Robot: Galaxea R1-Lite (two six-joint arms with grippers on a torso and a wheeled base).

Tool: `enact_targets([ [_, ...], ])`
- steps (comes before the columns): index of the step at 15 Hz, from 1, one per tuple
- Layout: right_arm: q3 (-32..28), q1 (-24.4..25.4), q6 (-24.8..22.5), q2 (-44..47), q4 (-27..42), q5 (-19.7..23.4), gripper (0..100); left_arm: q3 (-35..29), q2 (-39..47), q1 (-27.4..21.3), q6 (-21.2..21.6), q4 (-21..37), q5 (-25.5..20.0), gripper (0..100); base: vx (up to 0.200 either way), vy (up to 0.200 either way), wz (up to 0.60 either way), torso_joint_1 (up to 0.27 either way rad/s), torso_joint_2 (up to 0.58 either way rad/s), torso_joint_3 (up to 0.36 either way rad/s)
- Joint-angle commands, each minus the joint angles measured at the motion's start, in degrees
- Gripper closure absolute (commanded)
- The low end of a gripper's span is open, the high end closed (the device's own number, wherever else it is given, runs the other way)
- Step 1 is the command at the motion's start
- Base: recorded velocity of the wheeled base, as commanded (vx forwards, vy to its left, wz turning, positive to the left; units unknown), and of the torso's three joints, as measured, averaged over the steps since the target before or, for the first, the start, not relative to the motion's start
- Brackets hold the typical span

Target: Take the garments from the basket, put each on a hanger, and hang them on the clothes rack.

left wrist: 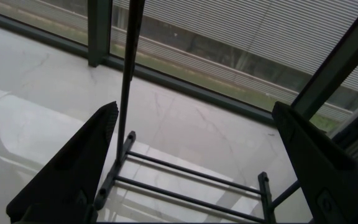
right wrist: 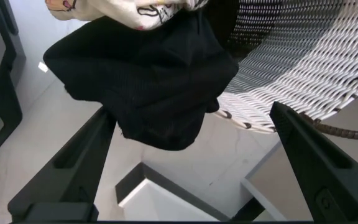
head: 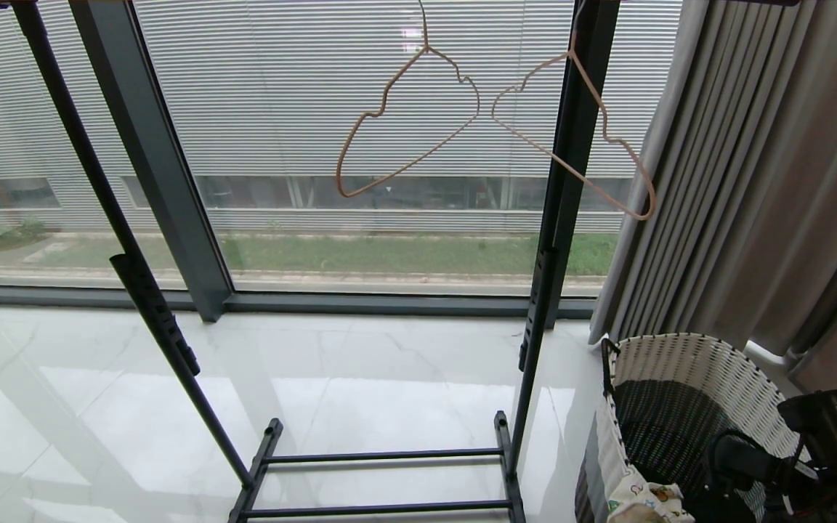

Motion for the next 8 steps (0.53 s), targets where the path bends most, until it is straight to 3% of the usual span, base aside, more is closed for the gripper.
enact_targets([
  [1,-0.02,0.03,-0.18,2.27,-0.25,0.01,0,0.0,0.07,0.02,-0.04,-0.04,0.02,0,0.0,0.0,0.0,0.0,0.0,0.0],
  [8,0.07,-0.06,-0.27,7.19,-8.6,0.01,0,0.0,0.07,0.02,-0.12,-0.04,0.02,0,0.0,0.0,0.0,0.0,0.0,0.0],
])
